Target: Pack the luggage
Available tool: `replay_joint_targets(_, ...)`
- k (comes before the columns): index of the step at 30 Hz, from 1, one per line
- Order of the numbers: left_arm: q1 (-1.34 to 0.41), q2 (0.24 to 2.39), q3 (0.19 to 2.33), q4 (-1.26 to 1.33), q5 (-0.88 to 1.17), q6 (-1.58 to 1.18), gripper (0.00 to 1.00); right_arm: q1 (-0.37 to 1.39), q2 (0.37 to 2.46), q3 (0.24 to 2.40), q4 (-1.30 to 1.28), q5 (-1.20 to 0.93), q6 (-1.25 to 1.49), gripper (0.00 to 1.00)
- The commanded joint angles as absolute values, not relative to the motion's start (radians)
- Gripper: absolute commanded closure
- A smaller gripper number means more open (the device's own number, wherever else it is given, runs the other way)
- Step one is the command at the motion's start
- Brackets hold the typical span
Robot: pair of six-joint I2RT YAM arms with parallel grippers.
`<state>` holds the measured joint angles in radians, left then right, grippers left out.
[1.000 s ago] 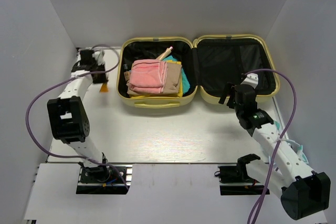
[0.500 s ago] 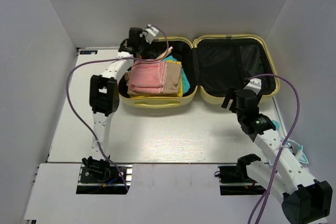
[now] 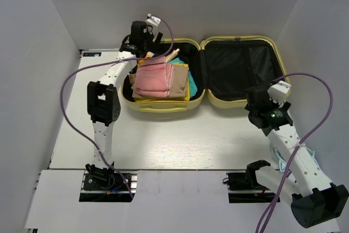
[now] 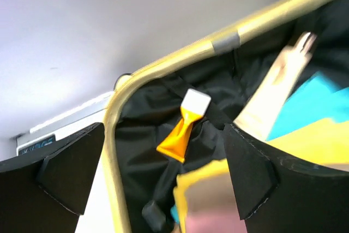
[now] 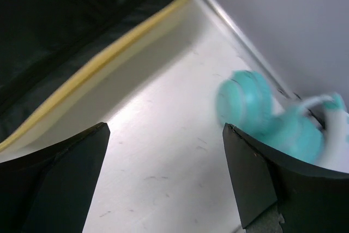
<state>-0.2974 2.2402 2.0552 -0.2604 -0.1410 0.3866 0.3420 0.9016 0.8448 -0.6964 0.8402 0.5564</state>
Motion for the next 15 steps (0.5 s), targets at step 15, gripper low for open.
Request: replay_joint_targets(15,-0.250,1.471,1.389,-0.718,0.094,-0.325,0.00,0.170,1.035,0.808,-1.097,0.825,0.793,0.10)
